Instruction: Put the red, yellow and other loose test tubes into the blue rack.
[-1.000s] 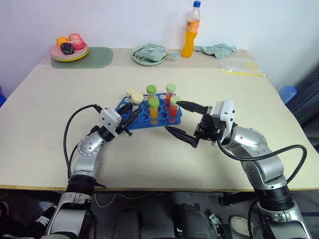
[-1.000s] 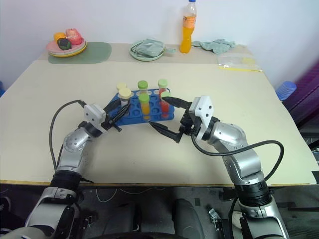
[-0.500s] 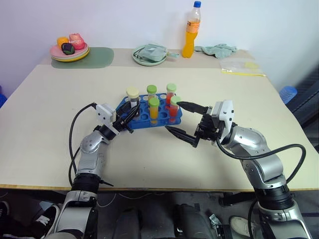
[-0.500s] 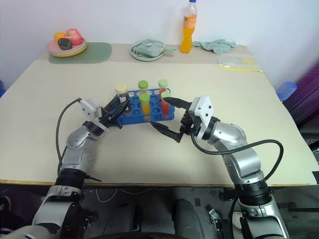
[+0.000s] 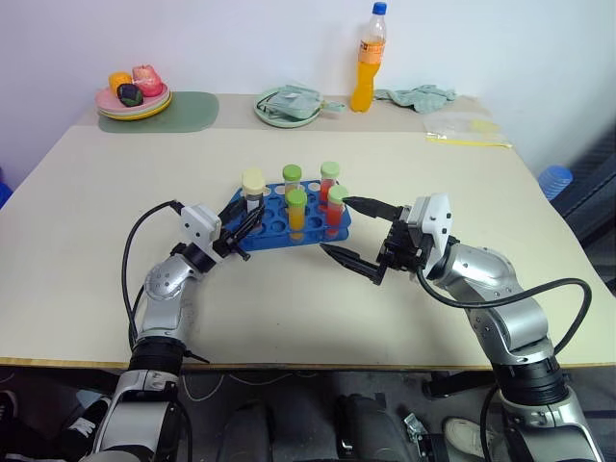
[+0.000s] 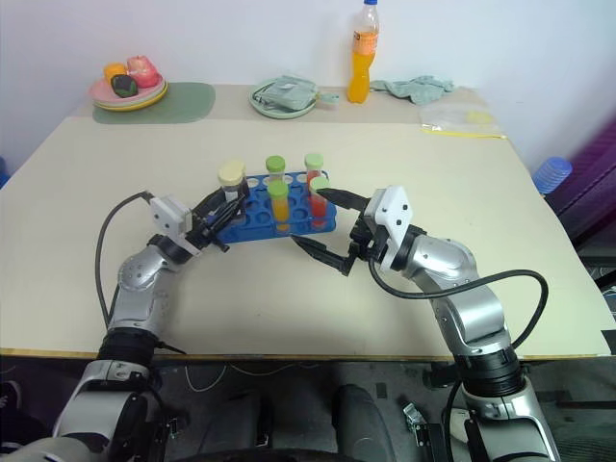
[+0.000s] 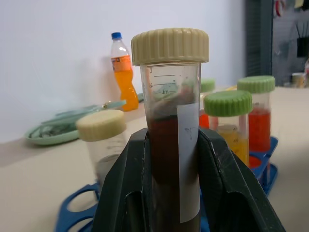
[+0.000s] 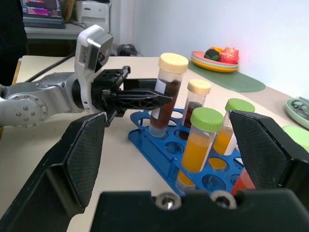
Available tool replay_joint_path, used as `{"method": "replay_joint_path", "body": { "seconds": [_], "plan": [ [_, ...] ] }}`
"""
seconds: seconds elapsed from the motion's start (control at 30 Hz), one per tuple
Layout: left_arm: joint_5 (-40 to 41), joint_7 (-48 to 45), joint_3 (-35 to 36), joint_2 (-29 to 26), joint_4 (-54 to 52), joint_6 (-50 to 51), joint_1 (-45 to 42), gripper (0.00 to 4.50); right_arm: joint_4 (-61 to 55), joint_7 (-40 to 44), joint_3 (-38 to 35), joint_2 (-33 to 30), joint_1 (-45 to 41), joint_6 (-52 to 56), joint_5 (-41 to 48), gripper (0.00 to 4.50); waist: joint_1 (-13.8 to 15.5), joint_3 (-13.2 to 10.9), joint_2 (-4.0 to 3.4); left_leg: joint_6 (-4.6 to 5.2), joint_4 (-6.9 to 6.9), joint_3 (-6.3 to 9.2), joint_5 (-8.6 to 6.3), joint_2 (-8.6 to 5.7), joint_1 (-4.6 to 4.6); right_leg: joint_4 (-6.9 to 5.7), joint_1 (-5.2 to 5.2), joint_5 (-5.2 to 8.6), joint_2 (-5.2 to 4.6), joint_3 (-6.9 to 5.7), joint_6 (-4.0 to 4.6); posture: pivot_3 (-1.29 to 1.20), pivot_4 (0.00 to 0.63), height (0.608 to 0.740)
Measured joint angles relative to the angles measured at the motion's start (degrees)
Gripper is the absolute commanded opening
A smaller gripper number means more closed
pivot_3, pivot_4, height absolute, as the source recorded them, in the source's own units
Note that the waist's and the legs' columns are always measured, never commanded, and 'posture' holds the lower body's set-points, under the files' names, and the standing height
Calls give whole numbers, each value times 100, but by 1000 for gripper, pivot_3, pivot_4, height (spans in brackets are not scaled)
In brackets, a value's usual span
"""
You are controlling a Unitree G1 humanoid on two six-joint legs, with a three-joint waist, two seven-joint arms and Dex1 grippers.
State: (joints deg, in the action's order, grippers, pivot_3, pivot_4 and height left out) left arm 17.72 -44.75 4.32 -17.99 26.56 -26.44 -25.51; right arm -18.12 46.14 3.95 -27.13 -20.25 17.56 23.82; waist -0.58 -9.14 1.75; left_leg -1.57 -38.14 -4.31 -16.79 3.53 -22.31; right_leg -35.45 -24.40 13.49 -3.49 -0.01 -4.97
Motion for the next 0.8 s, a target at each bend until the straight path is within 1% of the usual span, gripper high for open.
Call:
{"method": "replay_joint_path", "body": {
  "seconds": [0.13,0.27,0.37,0.57,0.63,0.67,0.7,0.77,0.8],
  "plan": [
    [55,-67,16,39,91,-4,-42,742,22,8,0,-2,0,-2,-1,4500,0,1,0,0,0,0,0,0,0,0,1,0,0,0,0,0,150,740],
    [96,-196,-21,226,191,81,-120,742,23,8,0,-4,0,-2,-2,4500,4,2,-1,0,-1,0,0,-1,1,0,3,0,0,0,0,0,150,740],
    [24,-277,-72,254,459,121,-96,742,23,-20,-2,-27,1,-2,-8,4500,4,2,0,0,-1,1,0,-1,0,1,3,0,1,0,0,0,150,740],
    [-21,-295,-50,231,537,19,-112,742,23,-83,-68,-97,23,-1,-8,4500,6,2,0,0,-1,2,0,-1,0,2,3,0,1,0,0,0,150,740],
    [39,-328,-11,226,540,93,-113,1750,22,-87,-90,-108,51,-1,-7,4500,2,2,0,1,-1,2,0,0,0,1,3,0,1,0,0,0,150,740],
    [56,-367,-4,209,540,151,-112,1940,22,-87,-93,-111,72,-2,-7,4500,-3,2,0,1,-1,2,0,0,1,0,3,0,1,0,0,0,150,740],
    [71,-363,5,208,538,224,-113,2409,23,-87,-93,-113,83,-2,-8,4500,-7,2,-1,1,-1,2,0,0,1,0,3,0,2,0,0,0,150,740],
    [168,-322,112,217,493,349,-113,3522,22,-85,-93,-114,83,-2,-8,4500,-9,2,0,1,-1,2,0,2,1,-1,3,0,3,0,0,0,150,740],
    [202,-318,145,202,469,414,-113,3919,23,-83,-93,-115,83,-2,-11,4500,-7,2,0,1,-1,2,0,2,1,-1,3,0,3,0,0,0,150,740]
  ]
}}
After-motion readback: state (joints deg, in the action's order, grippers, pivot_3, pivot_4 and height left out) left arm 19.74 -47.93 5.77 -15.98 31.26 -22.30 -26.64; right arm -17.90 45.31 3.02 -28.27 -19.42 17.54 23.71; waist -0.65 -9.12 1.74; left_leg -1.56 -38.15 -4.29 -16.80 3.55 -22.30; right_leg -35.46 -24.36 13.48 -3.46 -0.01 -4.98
